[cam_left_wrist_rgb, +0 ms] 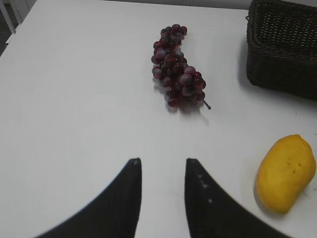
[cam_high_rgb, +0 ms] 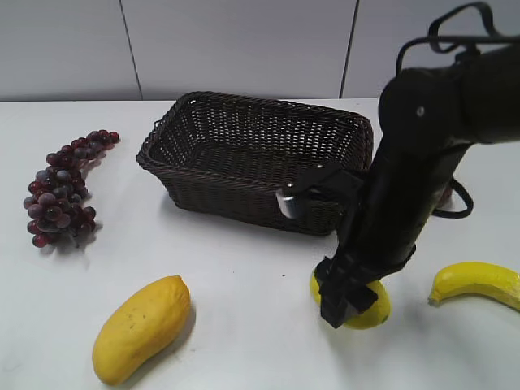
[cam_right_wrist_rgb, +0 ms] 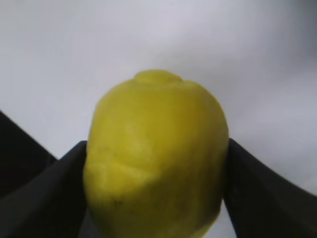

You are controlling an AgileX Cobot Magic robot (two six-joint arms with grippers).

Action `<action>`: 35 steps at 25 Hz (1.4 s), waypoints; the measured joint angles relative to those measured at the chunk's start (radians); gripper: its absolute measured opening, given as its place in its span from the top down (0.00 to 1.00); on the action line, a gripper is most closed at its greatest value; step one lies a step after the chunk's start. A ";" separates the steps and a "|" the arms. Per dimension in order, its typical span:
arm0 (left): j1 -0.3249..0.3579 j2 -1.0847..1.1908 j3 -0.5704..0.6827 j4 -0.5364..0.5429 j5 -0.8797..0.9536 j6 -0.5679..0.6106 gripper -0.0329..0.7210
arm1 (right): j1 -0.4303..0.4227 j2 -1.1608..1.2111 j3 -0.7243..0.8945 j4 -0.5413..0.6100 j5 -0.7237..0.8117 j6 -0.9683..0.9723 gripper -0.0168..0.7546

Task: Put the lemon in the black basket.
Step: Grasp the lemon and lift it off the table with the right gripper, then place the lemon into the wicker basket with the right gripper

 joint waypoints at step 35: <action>0.000 0.000 0.000 0.000 0.000 0.000 0.64 | -0.018 0.413 -0.689 -0.339 -0.183 0.401 0.13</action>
